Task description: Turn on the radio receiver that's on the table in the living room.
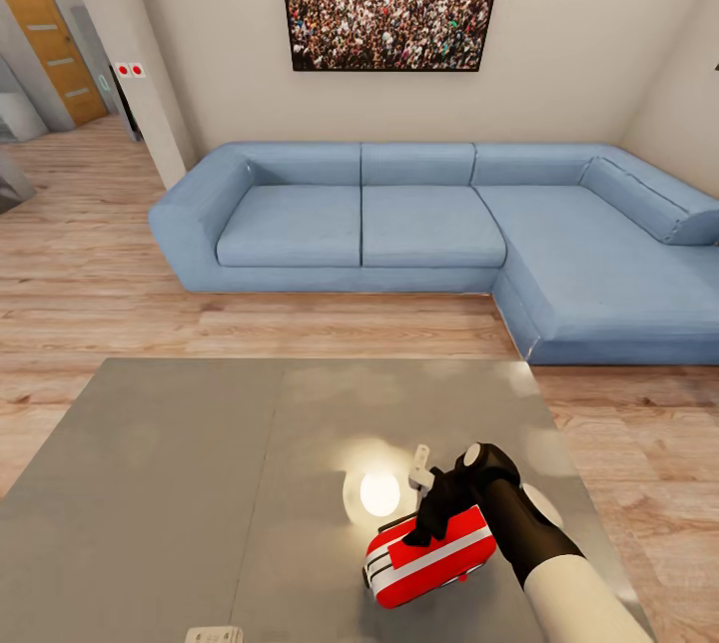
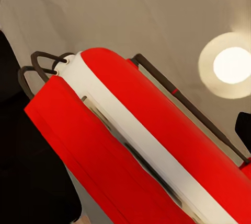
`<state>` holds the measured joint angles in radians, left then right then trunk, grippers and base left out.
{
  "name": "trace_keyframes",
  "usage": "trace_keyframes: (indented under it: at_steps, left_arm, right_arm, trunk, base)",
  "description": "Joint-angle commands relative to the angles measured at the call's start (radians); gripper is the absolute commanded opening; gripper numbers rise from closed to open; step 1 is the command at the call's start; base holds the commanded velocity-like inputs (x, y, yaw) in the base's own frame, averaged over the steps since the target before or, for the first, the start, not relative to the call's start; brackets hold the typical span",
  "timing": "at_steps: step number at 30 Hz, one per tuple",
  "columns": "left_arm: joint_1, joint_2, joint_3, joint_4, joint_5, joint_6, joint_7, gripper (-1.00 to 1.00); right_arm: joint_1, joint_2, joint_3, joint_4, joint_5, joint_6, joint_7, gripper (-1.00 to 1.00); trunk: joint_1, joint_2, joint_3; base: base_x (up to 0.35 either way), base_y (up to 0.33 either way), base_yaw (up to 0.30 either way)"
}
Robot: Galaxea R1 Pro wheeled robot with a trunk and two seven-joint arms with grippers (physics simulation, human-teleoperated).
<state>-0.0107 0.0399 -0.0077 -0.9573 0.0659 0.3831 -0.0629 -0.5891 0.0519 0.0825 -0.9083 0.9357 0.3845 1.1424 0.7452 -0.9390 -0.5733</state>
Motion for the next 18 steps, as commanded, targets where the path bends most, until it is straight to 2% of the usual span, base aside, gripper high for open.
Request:
trace_keyframes:
  at_steps: [1,9,14,18]
  left_arm:
    - [0.000,0.000,0.000,0.000,0.000,0.000,0.000,1.00]
    - [0.000,0.000,0.000,0.000,0.000,0.000,0.000,1.00]
    - [0.000,0.000,0.000,0.000,0.000,0.000,0.000,1.00]
    - [0.000,0.000,0.000,0.000,0.000,0.000,0.000,1.00]
  right_arm:
    - [0.000,0.000,0.000,0.000,0.000,-0.001,0.000,1.00]
    - [0.000,0.000,-0.004,0.019,0.000,-0.005,-0.012,1.00]
    - [0.000,0.001,-0.004,0.112,-0.002,-0.033,-0.080,1.00]
    - [0.000,0.002,-0.004,0.130,-0.005,-0.040,-0.097,1.00]
  trunk:
    - [0.000,0.000,0.000]
    - [0.000,0.000,0.000]
    - [0.000,0.000,0.000]
    - [0.000,0.000,0.000]
  base:
    - [0.000,0.000,0.000]
    - [0.000,0.000,0.000]
    - [0.000,0.000,0.000]
    - [0.000,0.000,0.000]
